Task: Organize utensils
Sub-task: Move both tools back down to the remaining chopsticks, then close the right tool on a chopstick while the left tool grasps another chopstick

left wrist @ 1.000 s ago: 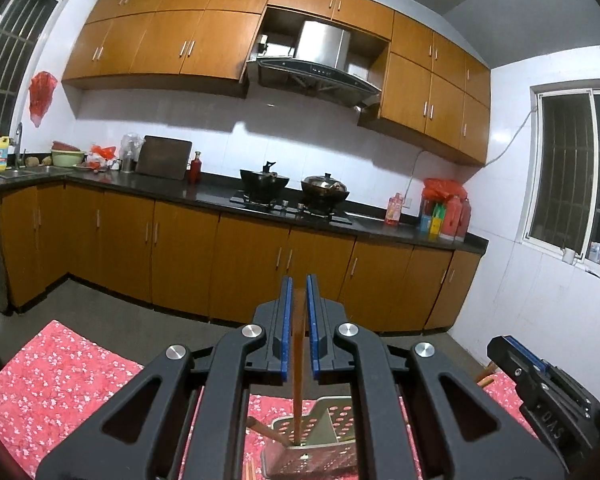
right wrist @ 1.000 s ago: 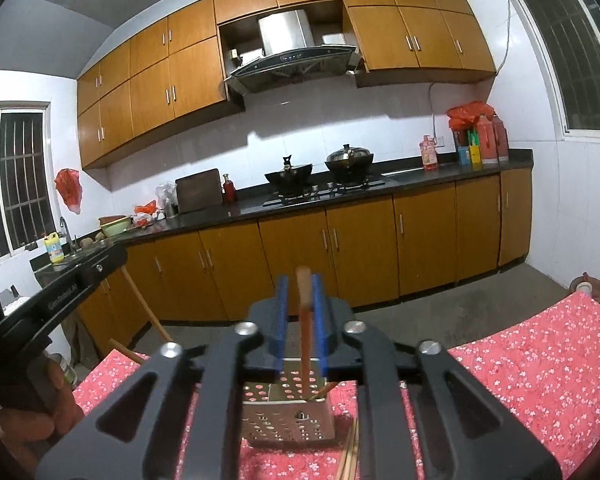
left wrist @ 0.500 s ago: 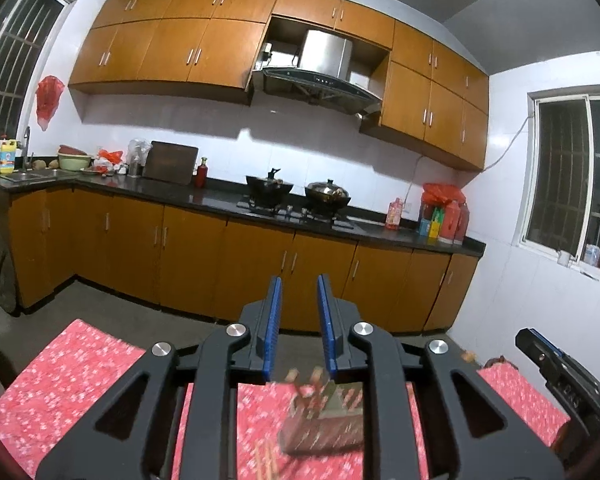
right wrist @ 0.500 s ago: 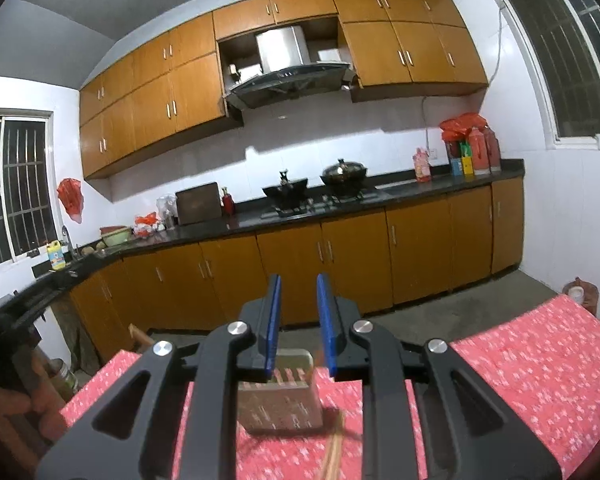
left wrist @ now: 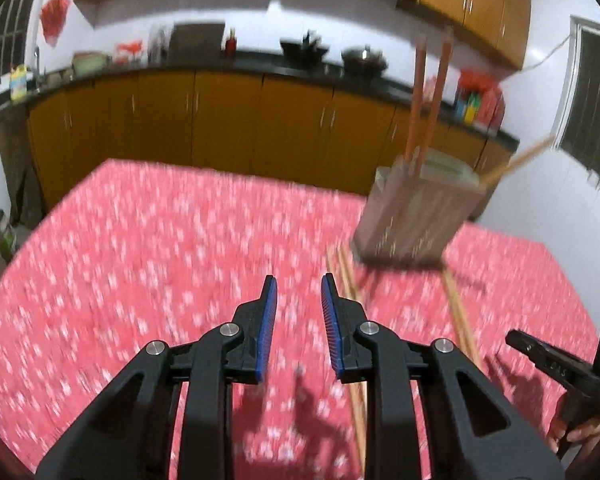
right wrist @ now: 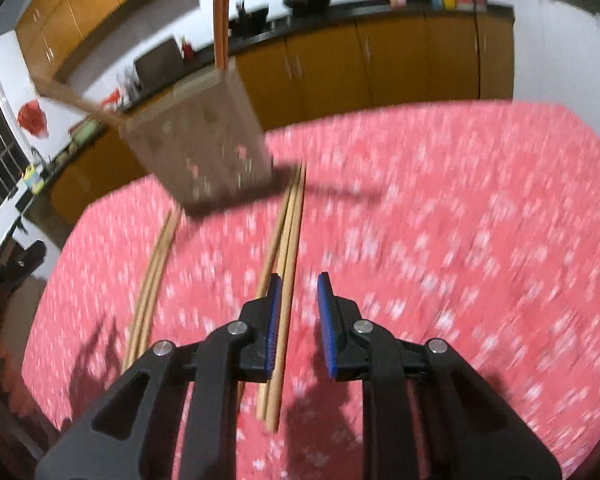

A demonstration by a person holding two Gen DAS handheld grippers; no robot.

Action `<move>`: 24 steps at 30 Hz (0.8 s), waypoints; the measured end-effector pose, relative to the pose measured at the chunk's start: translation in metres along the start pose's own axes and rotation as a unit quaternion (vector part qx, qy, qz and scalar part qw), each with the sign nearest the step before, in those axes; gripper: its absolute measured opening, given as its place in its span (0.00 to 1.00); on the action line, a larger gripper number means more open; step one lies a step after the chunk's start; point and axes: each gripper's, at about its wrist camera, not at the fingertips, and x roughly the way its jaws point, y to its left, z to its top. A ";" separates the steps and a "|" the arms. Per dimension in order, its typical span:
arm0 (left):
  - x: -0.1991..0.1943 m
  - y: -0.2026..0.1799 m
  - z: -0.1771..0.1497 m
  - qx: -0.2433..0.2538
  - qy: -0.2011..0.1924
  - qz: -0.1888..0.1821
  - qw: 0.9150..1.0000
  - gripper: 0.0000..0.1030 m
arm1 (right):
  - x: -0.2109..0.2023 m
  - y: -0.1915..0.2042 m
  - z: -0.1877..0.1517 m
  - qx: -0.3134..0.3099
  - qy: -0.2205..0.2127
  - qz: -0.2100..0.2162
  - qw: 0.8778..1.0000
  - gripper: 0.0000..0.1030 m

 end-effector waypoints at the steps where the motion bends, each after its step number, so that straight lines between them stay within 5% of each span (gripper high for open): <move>1: 0.003 0.000 -0.004 0.001 0.008 -0.001 1.000 0.23 | 0.005 0.002 -0.003 -0.001 0.007 0.002 1.000 0.19; 18: 0.031 -0.020 -0.045 0.029 0.075 -0.033 0.996 0.23 | 0.030 0.020 -0.013 -0.061 0.030 -0.051 0.996 0.17; 20: 0.033 -0.023 -0.048 0.030 0.082 -0.041 0.995 0.23 | 0.031 0.020 -0.012 -0.070 0.026 -0.074 0.994 0.08; 24: 0.038 -0.031 -0.056 0.041 0.098 -0.056 0.993 0.23 | 0.030 0.008 -0.008 -0.044 0.021 -0.076 0.996 0.08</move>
